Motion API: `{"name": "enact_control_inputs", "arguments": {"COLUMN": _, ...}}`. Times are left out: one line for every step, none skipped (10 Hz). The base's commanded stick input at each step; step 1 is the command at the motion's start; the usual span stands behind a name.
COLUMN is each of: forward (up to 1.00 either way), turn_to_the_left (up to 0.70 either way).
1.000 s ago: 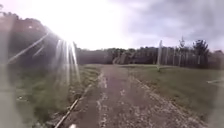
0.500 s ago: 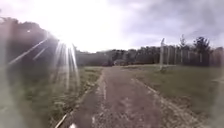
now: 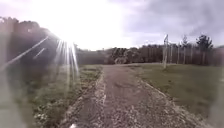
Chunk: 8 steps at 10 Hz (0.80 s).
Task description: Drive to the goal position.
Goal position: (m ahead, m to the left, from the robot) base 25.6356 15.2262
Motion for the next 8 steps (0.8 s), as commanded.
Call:
{"name": "enact_control_inputs", "arguments": {"forward": 0.85, "turn_to_the_left": 0.0}}
{"name": "enact_control_inputs", "arguments": {"forward": 0.85, "turn_to_the_left": 0.0}}
{"name": "enact_control_inputs", "arguments": {"forward": 0.85, "turn_to_the_left": 0.0}}
{"name": "enact_control_inputs", "arguments": {"forward": 0.85, "turn_to_the_left": 0.0}}
{"name": "enact_control_inputs", "arguments": {"forward": 0.85, "turn_to_the_left": 0.0}}
{"name": "enact_control_inputs", "arguments": {"forward": 0.85, "turn_to_the_left": 0.0}}
{"name": "enact_control_inputs", "arguments": {"forward": 0.85, "turn_to_the_left": 0.0}}
{"name": "enact_control_inputs", "arguments": {"forward": 0.85, "turn_to_the_left": 0.0}}
